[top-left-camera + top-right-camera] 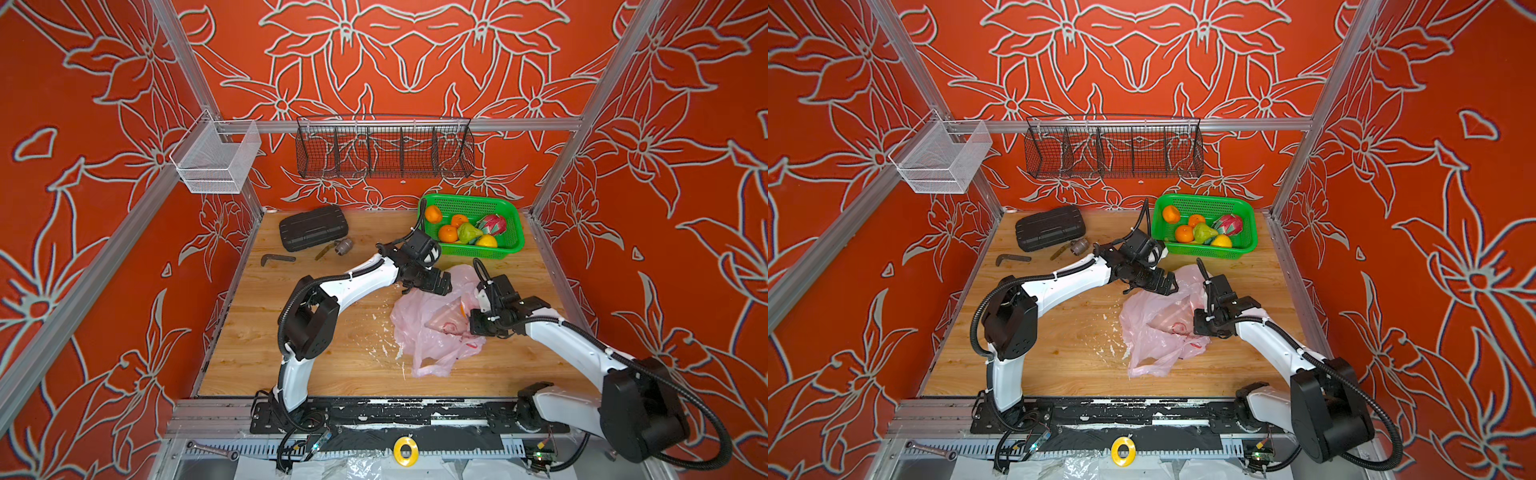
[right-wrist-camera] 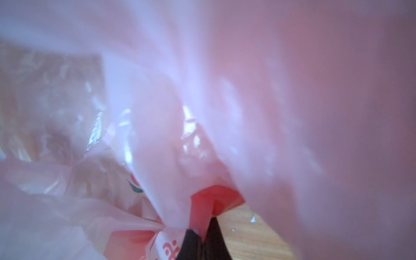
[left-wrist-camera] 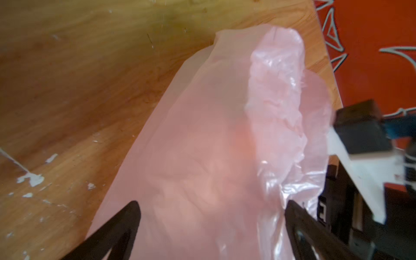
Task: Untie the knot of the plastic bag and take out the fruit
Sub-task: Rotate the plastic bag at the center of the table.
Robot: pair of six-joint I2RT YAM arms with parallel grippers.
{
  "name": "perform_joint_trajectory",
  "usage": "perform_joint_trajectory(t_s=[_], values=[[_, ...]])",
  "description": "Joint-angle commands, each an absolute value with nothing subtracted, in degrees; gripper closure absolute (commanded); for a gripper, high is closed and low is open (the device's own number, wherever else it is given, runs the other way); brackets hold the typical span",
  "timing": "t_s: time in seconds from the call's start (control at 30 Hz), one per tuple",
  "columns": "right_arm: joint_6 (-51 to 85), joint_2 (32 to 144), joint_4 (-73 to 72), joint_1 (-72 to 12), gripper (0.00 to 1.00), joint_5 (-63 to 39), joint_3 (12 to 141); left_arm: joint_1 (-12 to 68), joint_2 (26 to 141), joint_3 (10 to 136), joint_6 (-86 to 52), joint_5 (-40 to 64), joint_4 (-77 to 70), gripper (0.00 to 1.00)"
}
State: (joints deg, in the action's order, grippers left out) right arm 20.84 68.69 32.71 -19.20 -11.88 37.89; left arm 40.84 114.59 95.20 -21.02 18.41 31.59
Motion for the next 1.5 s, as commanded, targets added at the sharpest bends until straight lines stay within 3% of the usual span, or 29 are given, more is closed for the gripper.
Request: perform_joint_trajectory(t_s=[0.0,0.07,0.17,0.37,0.4,0.53,0.57,0.67,0.8,0.83,0.9,1.07,1.2,1.37,1.47], values=[[16.3,67.9,30.8,-22.0,0.96,-14.3,39.7,40.1,113.3,93.6,-22.7,19.9,31.3,0.02],[15.7,68.3,29.6,-24.1,0.96,-13.8,39.8,39.9,111.9,91.0,-22.9,20.4,29.5,0.07],[14.7,70.3,28.8,-26.9,0.96,-12.5,41.1,39.7,109.4,87.4,-23.2,19.4,29.2,0.25],[14.4,74.3,28.8,-29.2,0.91,-5.1,44.0,38.8,99.2,74.6,-26.9,16.0,25.5,0.96],[15.2,74.5,28.3,-29.3,0.90,-3.6,43.9,38.8,96.8,72.4,-27.5,15.8,24.7,1.00],[20.0,74.6,25.4,-29.2,0.77,7.5,43.8,38.9,89.6,63.9,-31.3,17.9,20.4,1.00],[21.3,74.8,24.4,-29.2,0.69,11.5,43.8,39.3,88.2,61.8,-32.5,18.7,18.8,1.00],[24.5,77.2,24.1,-28.8,0.60,18.8,46.1,42.4,85.7,57.1,-34.5,18.1,15.9,0.97],[24.8,78.3,29.5,-28.9,0.45,12.8,52.5,45.6,84.0,55.4,-34.8,14.5,16.6,0.49],[25.2,77.1,29.9,-29.0,0.42,11.2,52.8,46.0,82.8,54.9,-34.8,13.6,16.4,0.42],[26.0,72.8,29.9,-29.0,0.33,7.9,52.3,46.1,79.8,54.1,-34.6,11.1,16.4,0.34],[25.6,63.0,30.7,-29.0,0.05,0.6,52.1,45.4,75.7,59.1,-30.7,5.2,24.4,0.28],[26.3,61.9,35.2,-29.0,0.05,-1.6,56.2,42.8,75.6,64.7,-28.2,4.9,29.7,0.22],[30.9,61.5,36.8,-29.1,0.36,-8.0,57.6,37.9,80.9,72.3,-28.3,10.0,31.0,0.08],[34.9,62.8,36.1,-29.9,0.46,-12.8,54.8,36.7,87.5,78.6,-27.0,9.4,36.5,0.04]])
